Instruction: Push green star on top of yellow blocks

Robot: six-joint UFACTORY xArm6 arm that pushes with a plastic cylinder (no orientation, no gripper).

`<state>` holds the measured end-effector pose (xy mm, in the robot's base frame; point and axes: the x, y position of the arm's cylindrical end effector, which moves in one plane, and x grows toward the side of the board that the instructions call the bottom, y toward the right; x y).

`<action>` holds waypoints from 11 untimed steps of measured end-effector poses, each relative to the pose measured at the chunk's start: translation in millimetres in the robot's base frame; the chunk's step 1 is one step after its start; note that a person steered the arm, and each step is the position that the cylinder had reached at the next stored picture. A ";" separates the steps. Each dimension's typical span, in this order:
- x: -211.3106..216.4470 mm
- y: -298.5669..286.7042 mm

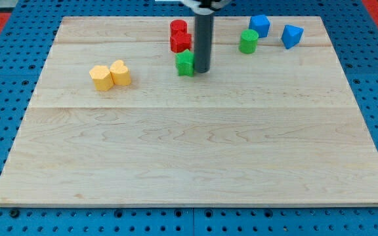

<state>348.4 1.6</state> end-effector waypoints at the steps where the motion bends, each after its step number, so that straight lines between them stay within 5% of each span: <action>1: -20.0 -57.2; 4: -33.1 -12.1; 6: -87.4 -107.5; 10: 0.9 -24.4; 11: -34.4 -95.3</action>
